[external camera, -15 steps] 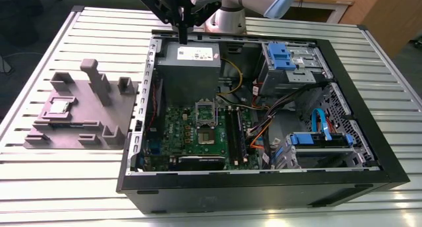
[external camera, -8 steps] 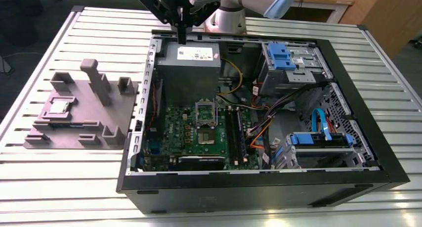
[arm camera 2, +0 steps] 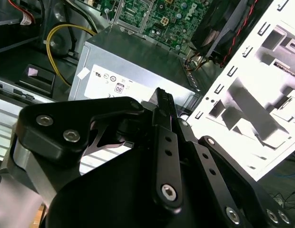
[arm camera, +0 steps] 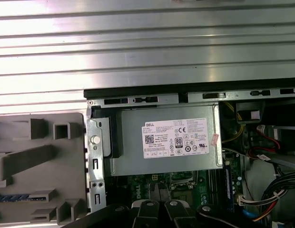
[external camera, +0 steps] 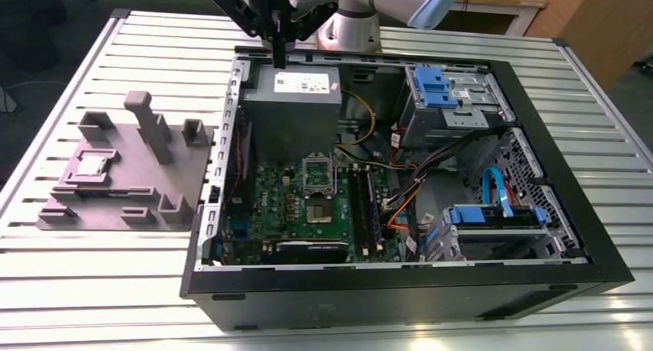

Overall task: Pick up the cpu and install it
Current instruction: 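Reach for the cpu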

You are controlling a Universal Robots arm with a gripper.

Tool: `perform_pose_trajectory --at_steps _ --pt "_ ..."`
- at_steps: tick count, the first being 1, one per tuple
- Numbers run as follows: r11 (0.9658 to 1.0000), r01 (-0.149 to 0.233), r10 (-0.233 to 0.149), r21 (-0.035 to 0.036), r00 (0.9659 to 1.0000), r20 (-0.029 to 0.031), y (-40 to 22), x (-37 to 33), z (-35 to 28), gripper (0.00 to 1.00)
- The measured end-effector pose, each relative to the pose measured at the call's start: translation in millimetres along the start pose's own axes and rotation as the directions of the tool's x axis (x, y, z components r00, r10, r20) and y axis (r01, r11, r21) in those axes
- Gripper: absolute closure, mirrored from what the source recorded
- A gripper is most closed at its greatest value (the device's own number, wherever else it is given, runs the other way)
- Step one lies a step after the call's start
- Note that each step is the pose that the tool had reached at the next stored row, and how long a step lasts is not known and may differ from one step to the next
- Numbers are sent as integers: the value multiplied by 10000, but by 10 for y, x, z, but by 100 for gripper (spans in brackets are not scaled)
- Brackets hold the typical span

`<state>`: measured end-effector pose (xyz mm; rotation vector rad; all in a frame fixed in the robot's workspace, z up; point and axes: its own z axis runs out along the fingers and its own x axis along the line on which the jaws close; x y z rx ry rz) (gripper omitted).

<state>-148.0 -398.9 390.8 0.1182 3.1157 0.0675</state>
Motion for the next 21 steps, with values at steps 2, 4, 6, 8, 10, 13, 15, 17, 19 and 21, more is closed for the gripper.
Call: perform_pose_trajectory --at_steps 2,4,6,8,10,13,15,17,19,21 --pt "10000 0 0 0 10000 0 -1 15 1 90" --pt "10000 0 0 -1 10000 0 -2 28 2 90" --pt "10000 1 -1 0 10000 0 -2 29 2 90" --pt "10000 0 0 0 10000 0 -2 30 2 90" --pt "10000 0 0 0 10000 0 -2 32 1 90" --pt "10000 0 0 0 10000 0 -3 42 2 90" --pt "10000 0 0 0 10000 0 -4 54 1 90" --pt "10000 0 0 0 10000 0 -5 70 1 90" --pt "10000 0 0 0 10000 0 -7 87 1 90" --pt "10000 0 0 -1 10000 1 -8 105 2 90"
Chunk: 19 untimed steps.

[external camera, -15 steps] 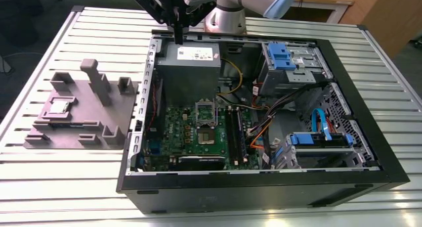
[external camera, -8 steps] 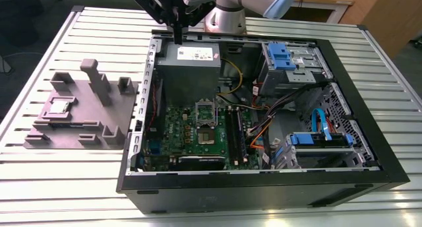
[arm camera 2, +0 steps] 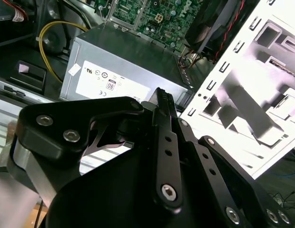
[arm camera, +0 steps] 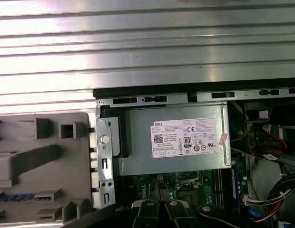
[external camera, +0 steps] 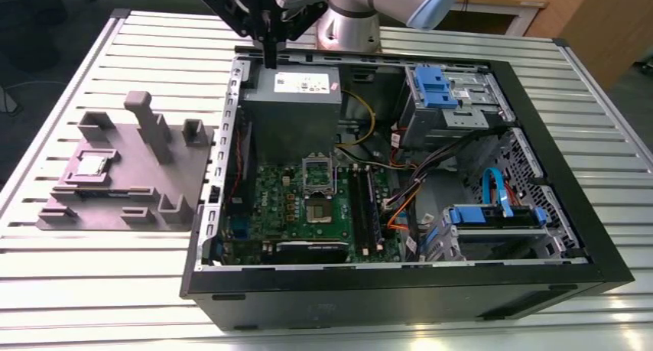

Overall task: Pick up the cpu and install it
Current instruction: 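Reach for the cpu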

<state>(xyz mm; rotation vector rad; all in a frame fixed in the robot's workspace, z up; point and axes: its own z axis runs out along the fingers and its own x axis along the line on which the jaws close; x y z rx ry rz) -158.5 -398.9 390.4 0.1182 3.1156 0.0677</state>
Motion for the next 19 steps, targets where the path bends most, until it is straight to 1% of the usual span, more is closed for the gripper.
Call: perform_pose_trajectory --at_steps 13,19 --pt "10000 -1 1 0 10000 0 -7 91 2 90" --pt "10000 0 0 1 10000 -1 -9 121 3 90"
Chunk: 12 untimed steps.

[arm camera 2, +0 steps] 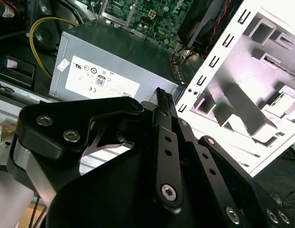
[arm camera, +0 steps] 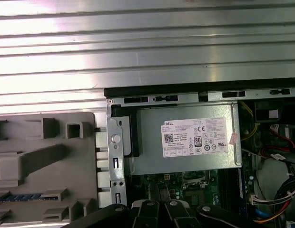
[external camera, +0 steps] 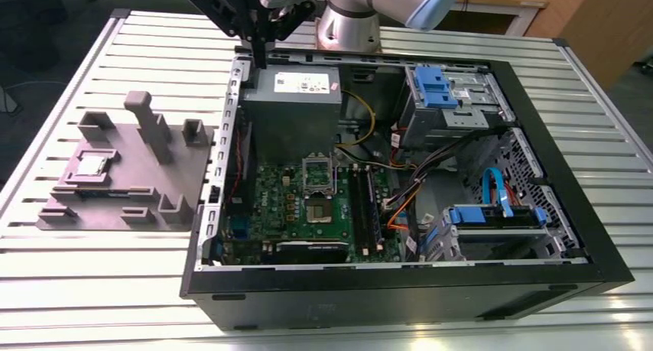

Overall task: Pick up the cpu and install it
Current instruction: 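Reach for the cpu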

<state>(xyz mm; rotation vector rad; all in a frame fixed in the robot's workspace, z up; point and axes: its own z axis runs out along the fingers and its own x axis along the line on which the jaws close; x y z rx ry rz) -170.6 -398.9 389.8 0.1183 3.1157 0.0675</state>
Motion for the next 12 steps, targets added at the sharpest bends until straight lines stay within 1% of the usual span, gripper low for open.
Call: perform_pose_trajectory --at_steps 12 --pt "10000 0 0 0 10000 0 -4 52 3 90"
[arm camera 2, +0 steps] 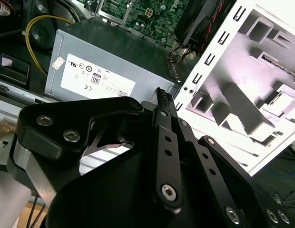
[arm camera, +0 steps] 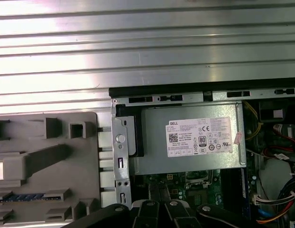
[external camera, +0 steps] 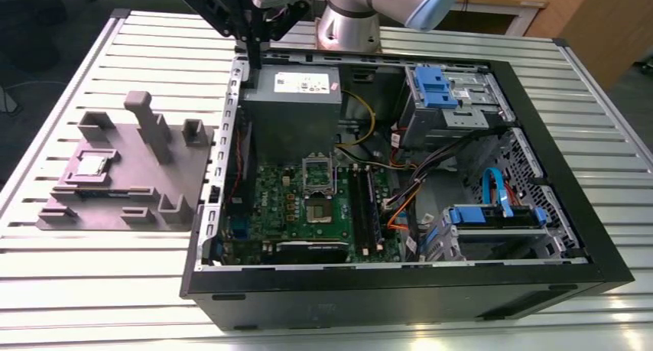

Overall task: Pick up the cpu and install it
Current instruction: 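Reach for the cpu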

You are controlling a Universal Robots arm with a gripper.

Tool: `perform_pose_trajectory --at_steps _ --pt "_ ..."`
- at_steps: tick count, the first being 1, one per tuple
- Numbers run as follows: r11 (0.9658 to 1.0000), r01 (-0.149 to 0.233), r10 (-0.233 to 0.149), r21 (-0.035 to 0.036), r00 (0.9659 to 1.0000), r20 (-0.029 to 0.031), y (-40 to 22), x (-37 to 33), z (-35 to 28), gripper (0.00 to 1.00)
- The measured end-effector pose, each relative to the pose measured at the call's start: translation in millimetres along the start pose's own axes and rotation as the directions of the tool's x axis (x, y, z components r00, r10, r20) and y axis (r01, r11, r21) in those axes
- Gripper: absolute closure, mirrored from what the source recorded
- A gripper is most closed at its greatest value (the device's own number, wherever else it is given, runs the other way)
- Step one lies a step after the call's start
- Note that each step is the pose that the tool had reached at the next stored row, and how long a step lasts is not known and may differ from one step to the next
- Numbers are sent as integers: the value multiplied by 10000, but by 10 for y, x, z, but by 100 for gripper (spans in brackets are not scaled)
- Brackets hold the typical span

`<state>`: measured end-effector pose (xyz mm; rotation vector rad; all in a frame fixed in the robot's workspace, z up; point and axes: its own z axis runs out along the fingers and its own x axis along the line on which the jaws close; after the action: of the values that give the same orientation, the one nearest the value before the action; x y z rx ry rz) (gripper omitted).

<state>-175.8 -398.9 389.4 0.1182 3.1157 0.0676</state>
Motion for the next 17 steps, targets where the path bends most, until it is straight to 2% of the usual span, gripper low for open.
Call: perform_pose_trajectory --at_steps 17 --pt "10000 0 0 1 10000 -1 -5 71 4 90"
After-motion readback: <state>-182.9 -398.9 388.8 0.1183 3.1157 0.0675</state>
